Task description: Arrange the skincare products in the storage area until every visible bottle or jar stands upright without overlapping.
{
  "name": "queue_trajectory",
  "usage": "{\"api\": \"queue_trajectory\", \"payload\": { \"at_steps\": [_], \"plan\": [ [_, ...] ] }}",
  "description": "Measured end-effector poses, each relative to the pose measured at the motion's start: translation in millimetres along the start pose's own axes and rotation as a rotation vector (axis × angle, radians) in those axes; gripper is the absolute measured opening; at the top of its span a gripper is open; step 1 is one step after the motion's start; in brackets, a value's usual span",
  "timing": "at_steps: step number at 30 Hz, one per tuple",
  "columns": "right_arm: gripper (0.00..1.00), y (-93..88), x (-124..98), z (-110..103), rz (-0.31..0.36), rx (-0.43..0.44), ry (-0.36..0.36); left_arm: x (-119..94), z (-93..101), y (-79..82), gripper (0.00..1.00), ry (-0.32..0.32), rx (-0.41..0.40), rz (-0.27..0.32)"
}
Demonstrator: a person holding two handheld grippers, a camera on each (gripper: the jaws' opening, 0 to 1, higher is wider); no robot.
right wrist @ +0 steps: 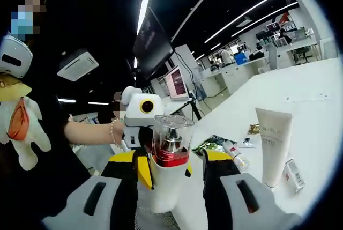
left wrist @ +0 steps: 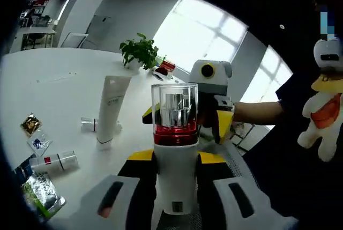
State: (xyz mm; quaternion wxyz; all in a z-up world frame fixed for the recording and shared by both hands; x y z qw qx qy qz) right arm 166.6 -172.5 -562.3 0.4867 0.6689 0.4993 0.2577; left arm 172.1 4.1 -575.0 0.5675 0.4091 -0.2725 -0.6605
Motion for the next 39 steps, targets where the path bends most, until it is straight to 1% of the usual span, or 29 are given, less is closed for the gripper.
{"api": "queue_trajectory", "payload": {
  "at_steps": [3,4,6,7,8,9,10,11,14,16,18,19,20,21,23,26,28,29,33,36,39],
  "plan": [
    [0.41,-3.2,3.3,-2.0,0.005,0.008,0.012,0.9,0.2,0.0,0.26,-0.013,0.015,0.000],
    [0.40,-4.0,4.5,-3.9,0.005,-0.002,0.014,1.2,0.8,-0.1,0.26,-0.021,0.023,-0.002],
    [0.38,-4.6,6.1,-7.4,-0.001,-0.047,0.033,2.2,1.1,-0.1,0.26,-0.037,0.032,-0.006],
    [0.37,-5.5,6.9,-7.3,-0.006,-0.101,0.018,3.2,1.1,0.0,0.26,-0.044,0.036,-0.007],
    [0.35,-7.5,6.8,-9.1,-0.008,-0.093,0.017,6.1,1.2,-0.3,0.26,-0.051,0.043,-0.011],
    [0.34,-6.7,9.0,-8.7,0.006,-0.091,0.014,7.2,1.2,-0.5,0.26,-0.052,0.042,-0.011],
    [0.33,-6.5,9.7,-6.4,0.009,-0.106,0.000,9.9,1.5,-0.8,0.26,-0.061,0.048,-0.015],
    [0.33,-6.9,8.5,-5.8,0.010,-0.104,0.003,11.0,0.6,-1.3,0.26,-0.062,0.046,-0.016],
    [0.32,-8.5,6.5,-2.3,0.014,-0.111,-0.015,15.1,-0.8,-1.8,0.26,-0.071,0.062,-0.017],
    [0.31,-9.2,4.1,0.9,0.002,-0.140,-0.024,19.6,-1.5,-2.4,0.26,-0.074,0.078,-0.030],
    [0.31,-9.9,1.4,1.7,-0.028,-0.173,-0.048,24.2,-2.6,-3.9,0.26,-0.063,0.120,-0.049],
    [0.31,-10.2,0.1,1.0,-0.033,-0.186,-0.053,25.2,-2.9,-4.2,0.26,-0.063,0.134,-0.054],
    [0.31,-10.8,-1.0,1.7,-0.036,-0.193,-0.064,28.7,-2.8,-4.5,0.26,-0.056,0.164,-0.060],
    [0.30,-11.6,-3.4,2.5,-0.038,-0.201,-0.078,31.3,-3.0,-5.4,0.26,-0.051,0.168,-0.056],
    [0.30,-14.8,-8.4,4.6,-0.054,-0.218,-0.100,38.1,-4.4,-7.5,0.26,-0.050,0.199,-0.072],
    [0.30,-20.3,-16.1,7.6,-0.096,-0.264,-0.141,48.9,-7.8,-11.5,0.26,-0.024,0.302,-0.110],
    [0.29,-24.0,-21.5,11.5,-0.117,-0.288,-0.164,55.8,-8.9,-14.5,0.26,-0.007,0.338,-0.113],
    [0.29,-25.1,-23.3,12.2,-0.121,-0.292,-0.171,58.0,-9.2,-15.8,0.26,-0.005,0.335,-0.112],
    [0.29,-28.2,-27.8,15.6,-0.151,-0.326,-0.199,66.9,-11.0,-18.8,0.26,0.015,0.377,-0.113],
    [0.29,-29.4,-29.5,18.3,-0.169,-0.344,-0.221,70.2,-17.5,-20.9,0.26,0.024,0.393,-0.100],
    [0.29,-32.0,-29.9,21.0,-0.194,-0.366,-0.242,76.0,-23.1,-24.0,0.26,0.039,0.407,-0.103]
  ]
}}
Point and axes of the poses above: the point that each gripper's makers call its tool centre point, and the gripper's own axes: x roughly forward along the fingers, z roughly to its right, y roughly out of its top, the point moved 10 cm from there along -x, roughly backward along the fingers, and after that the axes turned 7 degrees about -y, right-handed, at the moved point
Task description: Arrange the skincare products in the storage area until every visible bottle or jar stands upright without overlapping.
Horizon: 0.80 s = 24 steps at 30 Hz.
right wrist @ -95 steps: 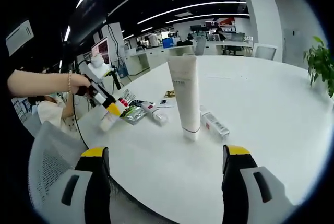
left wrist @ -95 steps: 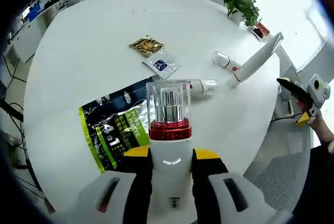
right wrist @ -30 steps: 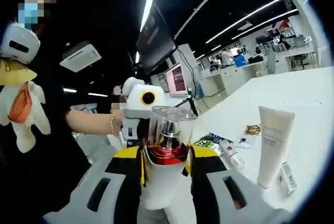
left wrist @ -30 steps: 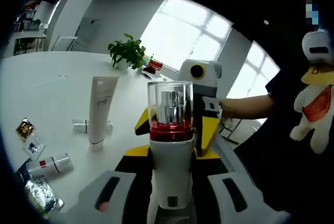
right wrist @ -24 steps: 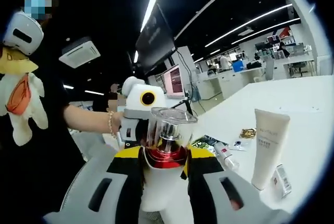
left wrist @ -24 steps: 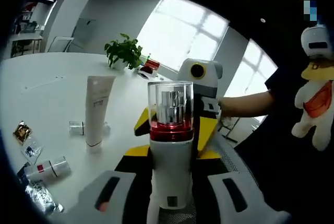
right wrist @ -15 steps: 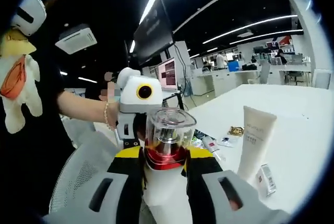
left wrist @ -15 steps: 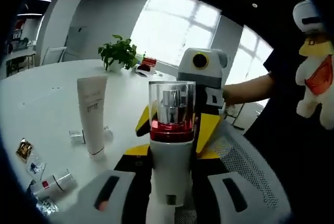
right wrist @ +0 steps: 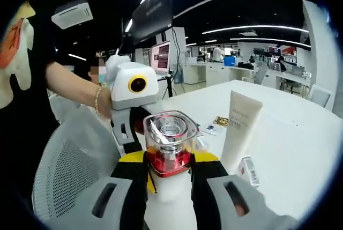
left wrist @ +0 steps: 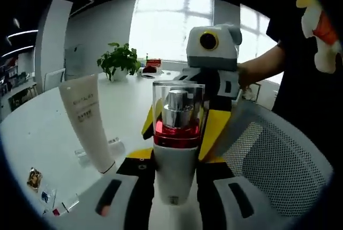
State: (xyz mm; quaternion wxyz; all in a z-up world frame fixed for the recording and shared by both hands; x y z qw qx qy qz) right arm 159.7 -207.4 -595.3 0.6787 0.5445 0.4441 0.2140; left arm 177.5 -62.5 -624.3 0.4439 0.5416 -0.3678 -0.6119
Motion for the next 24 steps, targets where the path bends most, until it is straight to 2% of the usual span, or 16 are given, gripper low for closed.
{"api": "queue_trajectory", "payload": {
  "at_steps": [3,9,15,24],
  "plan": [
    [0.29,-3.3,0.0,0.5,-0.029,-0.026,-0.017,4.5,-5.5,-6.2,0.27,0.004,-0.007,-0.006],
    [0.29,-12.4,-2.3,1.2,-0.052,-0.022,-0.055,12.3,-14.7,-13.3,0.27,0.011,0.004,-0.031],
    [0.29,-17.1,-5.5,3.3,-0.065,-0.016,-0.076,15.8,-18.1,-18.9,0.27,0.009,-0.001,-0.030],
    [0.29,-17.2,-6.5,6.9,-0.069,-0.036,-0.112,21.4,-15.7,-16.4,0.27,0.020,-0.013,-0.025]
  ]
}}
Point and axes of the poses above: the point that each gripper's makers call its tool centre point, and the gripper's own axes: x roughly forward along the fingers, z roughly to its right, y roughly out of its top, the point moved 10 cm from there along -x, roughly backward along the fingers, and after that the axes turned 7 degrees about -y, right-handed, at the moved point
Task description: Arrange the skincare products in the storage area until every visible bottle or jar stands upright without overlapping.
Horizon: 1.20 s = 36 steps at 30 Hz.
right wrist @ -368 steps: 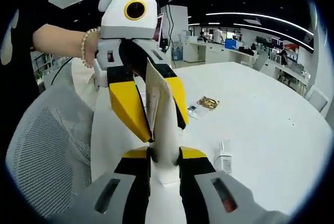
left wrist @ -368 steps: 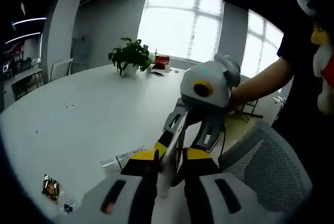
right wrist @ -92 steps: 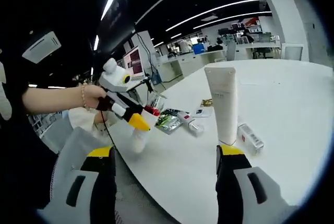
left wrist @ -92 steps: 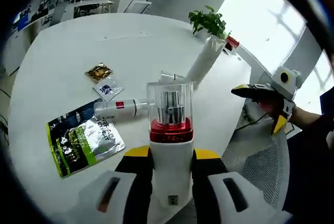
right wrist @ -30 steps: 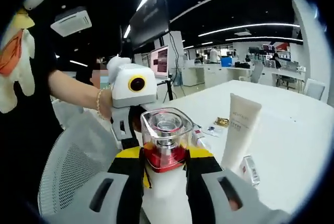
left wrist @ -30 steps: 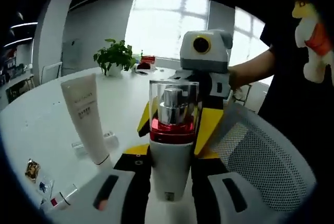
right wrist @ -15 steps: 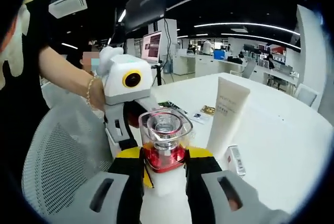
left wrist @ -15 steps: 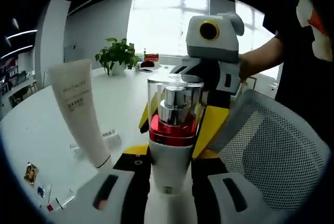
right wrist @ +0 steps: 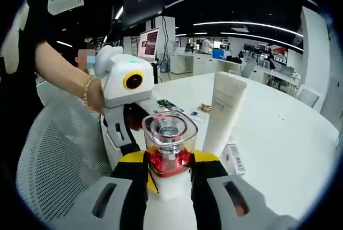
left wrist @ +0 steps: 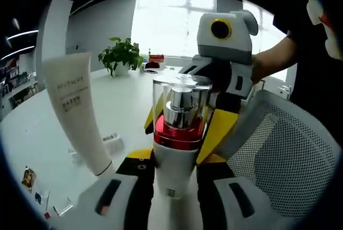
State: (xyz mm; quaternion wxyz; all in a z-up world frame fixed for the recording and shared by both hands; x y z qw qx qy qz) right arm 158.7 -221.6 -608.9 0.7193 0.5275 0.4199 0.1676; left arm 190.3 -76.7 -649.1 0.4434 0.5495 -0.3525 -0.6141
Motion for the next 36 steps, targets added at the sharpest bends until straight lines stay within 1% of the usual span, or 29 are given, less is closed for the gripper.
{"api": "queue_trajectory", "payload": {
  "at_steps": [4,7,9,11,13,17,20,22,25,30,33,35,36],
  "plan": [
    [0.29,0.4,0.2,-0.5,-0.005,-0.030,-0.009,0.9,-1.9,-1.7,0.28,0.005,-0.025,-0.006],
    [0.30,0.2,1.1,1.5,-0.002,-0.029,-0.005,1.3,-5.0,-3.8,0.28,0.009,-0.044,0.000],
    [0.30,0.5,2.0,2.3,0.000,-0.032,-0.005,1.0,-4.2,-4.1,0.31,0.004,-0.061,0.012],
    [0.30,1.6,2.2,3.3,-0.003,-0.064,-0.006,0.2,-4.0,-3.4,0.33,0.006,-0.060,0.015],
    [0.30,0.9,3.4,4.2,-0.008,-0.059,0.014,-1.4,-4.7,-3.4,0.32,0.004,-0.071,0.019],
    [0.30,0.2,4.2,8.6,-0.008,-0.064,0.019,-4.9,-5.9,-3.4,0.32,0.016,-0.087,0.030],
    [0.30,-0.7,5.2,15.0,-0.012,-0.061,0.015,-9.0,-6.4,-4.8,0.34,0.025,-0.093,0.028],
    [0.30,-1.4,5.7,21.0,-0.013,-0.058,-0.001,-12.3,-6.3,-7.5,0.34,0.035,-0.101,0.016],
    [0.30,-2.7,5.9,29.8,-0.014,-0.048,-0.021,-17.8,-5.4,-11.5,0.33,0.048,-0.115,0.011],
    [0.30,-2.8,7.1,42.7,-0.016,-0.044,-0.035,-29.7,-2.4,-20.4,0.37,0.077,-0.162,0.019],
    [0.30,-3.3,8.5,50.6,-0.015,-0.045,-0.043,-30.2,6.3,-23.4,0.40,0.092,-0.190,0.019],
    [0.30,-3.7,9.3,53.8,-0.013,-0.047,-0.048,-33.3,7.6,-26.0,0.43,0.097,-0.222,0.019],
    [0.30,-4.6,11.5,59.7,-0.013,-0.044,-0.050,-34.8,8.4,-26.7,0.44,0.101,-0.230,0.024]
  ]
}}
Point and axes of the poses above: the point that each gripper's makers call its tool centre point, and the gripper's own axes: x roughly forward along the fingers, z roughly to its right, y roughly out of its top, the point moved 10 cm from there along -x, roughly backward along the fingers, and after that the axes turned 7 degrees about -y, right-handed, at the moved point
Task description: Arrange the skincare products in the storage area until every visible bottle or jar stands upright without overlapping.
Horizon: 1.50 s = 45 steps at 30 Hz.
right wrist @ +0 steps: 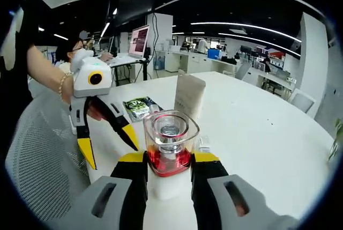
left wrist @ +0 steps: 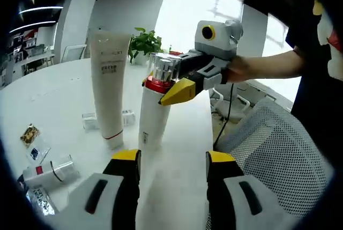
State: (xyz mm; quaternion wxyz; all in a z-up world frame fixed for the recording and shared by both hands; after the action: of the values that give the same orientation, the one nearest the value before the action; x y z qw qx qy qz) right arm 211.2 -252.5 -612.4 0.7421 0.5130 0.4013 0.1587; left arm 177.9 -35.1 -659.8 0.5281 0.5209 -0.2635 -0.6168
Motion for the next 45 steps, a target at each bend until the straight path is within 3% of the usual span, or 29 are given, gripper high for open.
{"api": "queue_trajectory", "payload": {
  "at_steps": [6,10,16,20,28,35,45],
  "plan": [
    [0.30,0.2,7.4,14.4,0.003,0.014,-0.004,-11.0,8.5,-2.7,0.50,0.027,-0.081,0.067],
    [0.30,2.2,14.7,24.2,0.004,0.018,-0.002,-14.4,22.7,-5.4,0.47,0.003,-0.129,0.052],
    [0.30,5.2,25.2,40.0,0.015,0.009,0.005,-16.3,34.2,-9.0,0.61,-0.001,-0.187,0.015],
    [0.30,6.1,30.2,46.3,0.020,0.012,0.004,-17.3,37.1,-10.8,0.65,0.002,-0.217,0.004],
    [0.30,6.3,34.5,49.7,0.028,0.017,0.009,-18.0,35.7,-9.1,0.79,0.006,-0.260,0.041],
    [0.31,7.0,34.4,48.7,0.030,0.006,0.014,-20.9,29.1,-7.0,0.83,0.020,-0.256,0.102],
    [0.34,7.4,33.5,46.0,0.008,0.014,0.012,-24.6,25.4,-12.6,0.93,0.037,-0.282,0.070]
  ]
}}
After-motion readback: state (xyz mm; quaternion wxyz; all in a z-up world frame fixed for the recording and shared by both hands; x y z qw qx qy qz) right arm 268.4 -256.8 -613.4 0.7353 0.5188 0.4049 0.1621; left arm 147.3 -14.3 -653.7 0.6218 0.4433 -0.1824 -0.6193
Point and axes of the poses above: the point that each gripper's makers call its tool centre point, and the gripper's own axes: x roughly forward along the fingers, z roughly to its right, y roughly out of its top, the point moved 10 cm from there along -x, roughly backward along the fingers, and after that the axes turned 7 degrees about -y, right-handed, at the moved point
